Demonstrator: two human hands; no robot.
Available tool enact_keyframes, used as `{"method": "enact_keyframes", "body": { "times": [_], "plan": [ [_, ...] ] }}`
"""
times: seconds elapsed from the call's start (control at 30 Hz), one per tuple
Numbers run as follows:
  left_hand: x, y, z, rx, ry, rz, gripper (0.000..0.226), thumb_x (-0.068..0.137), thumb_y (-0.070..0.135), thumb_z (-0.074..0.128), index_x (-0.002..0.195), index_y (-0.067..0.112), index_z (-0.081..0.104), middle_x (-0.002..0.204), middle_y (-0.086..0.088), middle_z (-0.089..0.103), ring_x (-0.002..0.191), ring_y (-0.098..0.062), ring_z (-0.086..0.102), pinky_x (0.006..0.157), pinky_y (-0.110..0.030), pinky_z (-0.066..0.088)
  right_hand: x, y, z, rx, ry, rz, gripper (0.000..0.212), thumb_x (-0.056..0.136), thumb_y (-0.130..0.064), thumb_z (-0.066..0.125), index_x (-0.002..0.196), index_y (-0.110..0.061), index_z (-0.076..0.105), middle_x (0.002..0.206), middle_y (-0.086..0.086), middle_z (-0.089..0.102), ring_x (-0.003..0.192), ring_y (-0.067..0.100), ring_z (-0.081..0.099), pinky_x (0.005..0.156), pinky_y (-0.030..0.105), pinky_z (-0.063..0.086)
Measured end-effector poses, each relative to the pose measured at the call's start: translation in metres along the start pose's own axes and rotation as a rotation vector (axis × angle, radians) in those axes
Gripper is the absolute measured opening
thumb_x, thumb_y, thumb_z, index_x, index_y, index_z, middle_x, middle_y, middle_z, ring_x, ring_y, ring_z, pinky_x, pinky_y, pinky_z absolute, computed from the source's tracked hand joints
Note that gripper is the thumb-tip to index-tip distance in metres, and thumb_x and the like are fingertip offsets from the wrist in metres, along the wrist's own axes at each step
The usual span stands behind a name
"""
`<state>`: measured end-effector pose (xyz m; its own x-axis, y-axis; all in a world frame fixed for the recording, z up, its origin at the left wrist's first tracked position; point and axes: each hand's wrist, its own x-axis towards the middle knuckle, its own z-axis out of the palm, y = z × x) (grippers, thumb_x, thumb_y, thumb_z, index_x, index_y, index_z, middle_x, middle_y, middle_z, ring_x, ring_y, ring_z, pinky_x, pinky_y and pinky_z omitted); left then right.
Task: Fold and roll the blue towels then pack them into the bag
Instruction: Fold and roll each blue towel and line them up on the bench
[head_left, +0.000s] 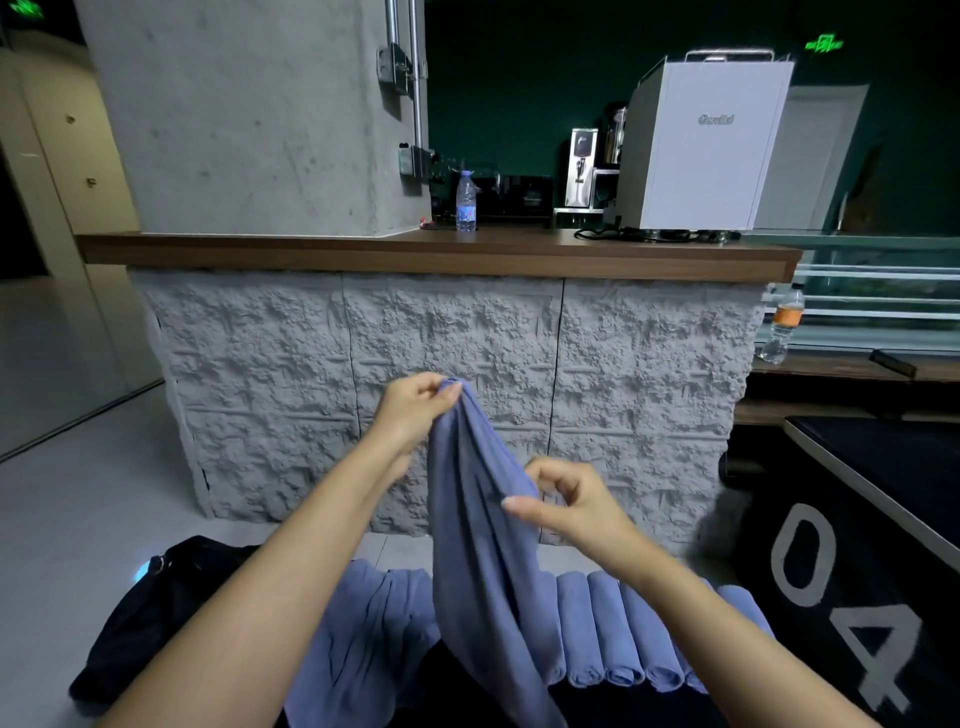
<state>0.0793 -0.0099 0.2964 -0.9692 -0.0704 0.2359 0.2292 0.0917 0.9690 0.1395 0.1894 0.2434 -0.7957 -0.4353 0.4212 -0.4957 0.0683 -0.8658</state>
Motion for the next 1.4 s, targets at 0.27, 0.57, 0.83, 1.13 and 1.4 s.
{"method": "enact_keyframes", "body": {
  "times": [0.27, 0.57, 0.83, 1.13, 1.4],
  "plan": [
    [0.058, -0.031, -0.065, -0.021, 0.250, -0.019, 0.013, 0.090, 0.009, 0.059, 0.078, 0.012, 0.063, 0.070, 0.004, 0.058, 0.068, -0.008, 0.048, 0.060, -0.016, 0.042, -0.035, 0.036, -0.045, -0.855, -0.202, -0.106, 0.049, 0.075, -0.066, 0.062, 0.054, -0.032, 0.034, 0.074, -0.019, 0.036, 0.084, -0.004, 0.037, 0.090, 0.022, 0.028],
    [0.047, -0.072, -0.113, 0.010, 0.242, -0.061, 0.024, 0.087, 0.000, 0.060, 0.111, -0.001, 0.061, 0.080, -0.001, 0.061, 0.066, -0.002, 0.057, 0.070, -0.014, 0.045, -0.012, 0.058, -0.116, -1.078, 0.077, -0.106, 0.046, 0.090, -0.059, 0.043, 0.076, -0.025, 0.071, 0.104, -0.012, 0.065, 0.099, 0.016, 0.050, 0.081, 0.041, 0.049],
    [0.029, -0.070, -0.122, -0.020, 0.274, 0.016, 0.010, 0.088, 0.007, 0.062, 0.080, 0.013, 0.065, 0.058, 0.014, 0.067, 0.060, -0.002, 0.056, 0.062, -0.015, 0.045, 0.013, 0.030, -0.115, -0.741, 0.422, 0.037, 0.020, 0.079, -0.016, 0.076, 0.096, -0.021, 0.067, 0.075, -0.004, 0.065, 0.070, 0.009, 0.058, 0.065, 0.025, 0.042],
    [0.008, -0.063, -0.116, 0.015, 0.094, 0.084, 0.014, 0.087, 0.000, 0.057, 0.082, 0.012, 0.062, 0.063, 0.012, 0.068, 0.060, 0.004, 0.057, 0.060, -0.009, 0.046, 0.017, 0.027, -0.114, -0.813, 0.383, 0.019, 0.022, 0.082, -0.007, 0.069, 0.073, -0.027, 0.063, 0.074, -0.003, 0.066, 0.072, 0.018, 0.058, 0.064, 0.028, 0.044],
    [0.007, -0.076, -0.121, -0.031, 0.082, -0.028, 0.011, 0.091, 0.009, 0.057, 0.083, 0.011, 0.064, 0.075, -0.005, 0.060, 0.070, -0.012, 0.051, 0.070, -0.024, 0.040, 0.021, 0.053, -0.119, -0.455, 0.427, 0.282, 0.018, 0.086, -0.013, 0.068, 0.072, -0.014, 0.057, 0.066, 0.004, 0.056, 0.067, 0.016, 0.049, 0.060, 0.031, 0.035]
  ]
}}
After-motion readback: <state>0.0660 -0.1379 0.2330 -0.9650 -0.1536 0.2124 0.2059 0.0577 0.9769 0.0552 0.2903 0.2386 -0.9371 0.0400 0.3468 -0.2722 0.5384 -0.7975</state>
